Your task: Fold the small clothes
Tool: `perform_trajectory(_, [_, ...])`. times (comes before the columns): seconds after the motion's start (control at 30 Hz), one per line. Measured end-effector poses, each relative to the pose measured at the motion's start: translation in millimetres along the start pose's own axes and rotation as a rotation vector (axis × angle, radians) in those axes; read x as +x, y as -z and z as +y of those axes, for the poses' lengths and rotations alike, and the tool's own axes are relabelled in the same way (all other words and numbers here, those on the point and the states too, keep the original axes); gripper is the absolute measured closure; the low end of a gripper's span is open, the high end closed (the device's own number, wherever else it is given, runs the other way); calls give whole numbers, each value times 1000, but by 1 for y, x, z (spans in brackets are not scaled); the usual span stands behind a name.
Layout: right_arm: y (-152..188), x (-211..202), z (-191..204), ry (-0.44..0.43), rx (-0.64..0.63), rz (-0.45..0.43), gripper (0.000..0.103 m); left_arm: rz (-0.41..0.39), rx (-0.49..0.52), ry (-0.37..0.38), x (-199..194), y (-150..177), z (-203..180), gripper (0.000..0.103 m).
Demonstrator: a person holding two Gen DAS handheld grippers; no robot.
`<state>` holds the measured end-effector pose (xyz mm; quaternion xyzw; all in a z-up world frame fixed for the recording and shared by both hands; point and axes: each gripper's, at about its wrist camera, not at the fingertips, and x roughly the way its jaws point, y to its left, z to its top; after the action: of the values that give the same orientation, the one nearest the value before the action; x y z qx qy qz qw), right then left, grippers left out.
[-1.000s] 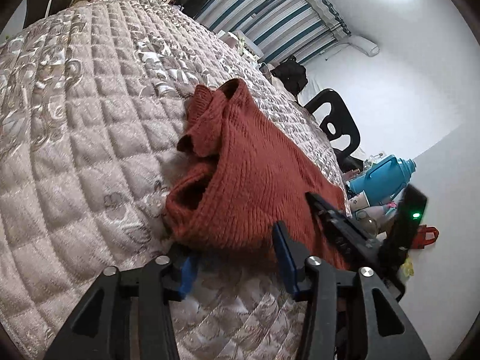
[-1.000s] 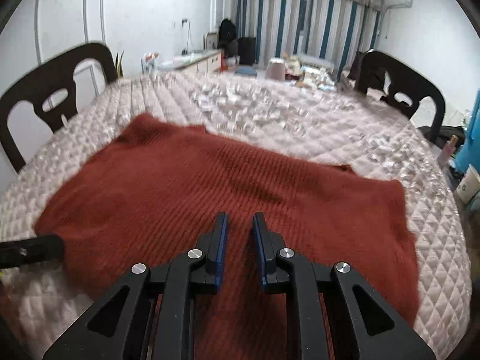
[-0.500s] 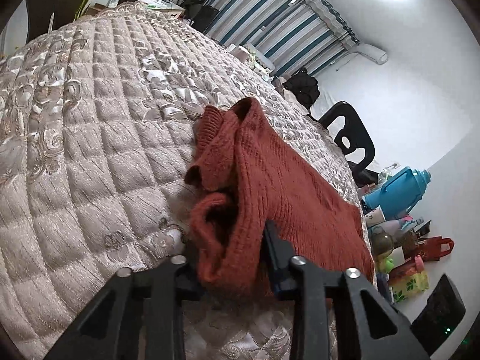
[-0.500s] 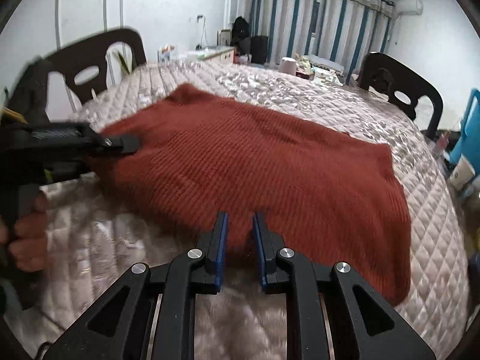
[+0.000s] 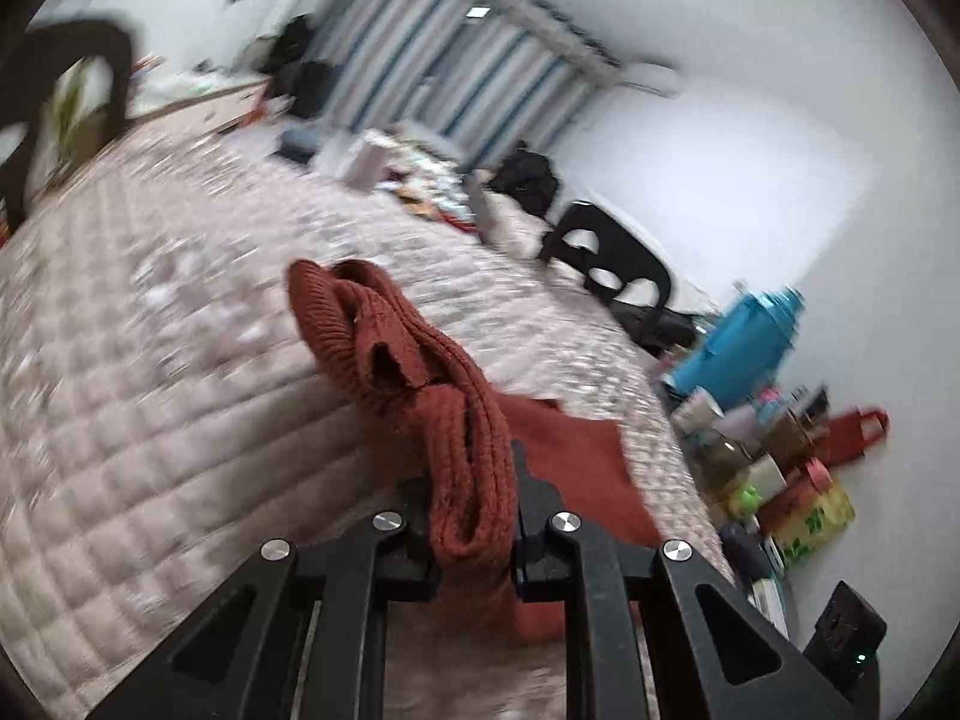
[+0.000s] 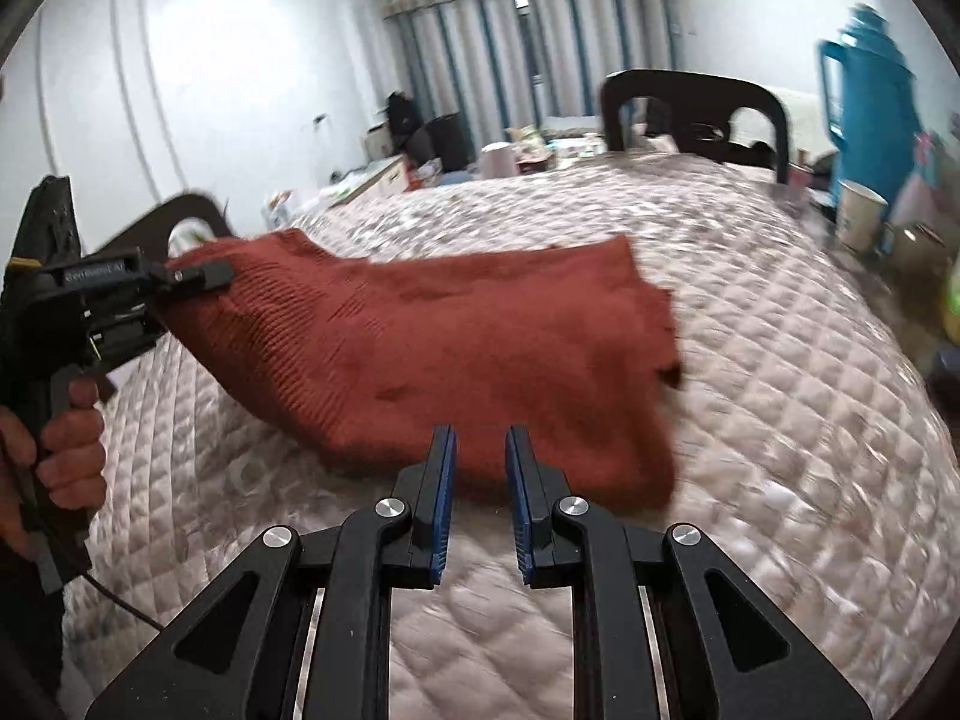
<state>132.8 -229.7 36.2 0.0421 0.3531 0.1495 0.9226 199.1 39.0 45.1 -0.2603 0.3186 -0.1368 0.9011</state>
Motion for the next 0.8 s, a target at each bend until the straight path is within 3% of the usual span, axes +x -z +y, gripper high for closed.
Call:
perform_trajectory(0.2, [3,-29,-43,55,112,-48,85,79,213,110,34,13,-87,86])
perform_trajectory(0.33, [10,-42,-66,102,166,-66,86,211,327,179,75,48,-125,86])
perform_trajectory(0.43, [15,-46,-81,122,199,-59,86,321,357,182,108,77,-130,86])
perform_trajectory(0.57, [20,-53,-92,123,217,-66,86,320,376,222,100,84,-135,80])
perform_trajectory(0.73, [9,-55,-93,90,211,-91,85,304,324,324,64,75,-122,59])
perform_trajectory(0.8, [-2,-53,-87,70,181,-112,85,267,312,326,51,71,-115,59])
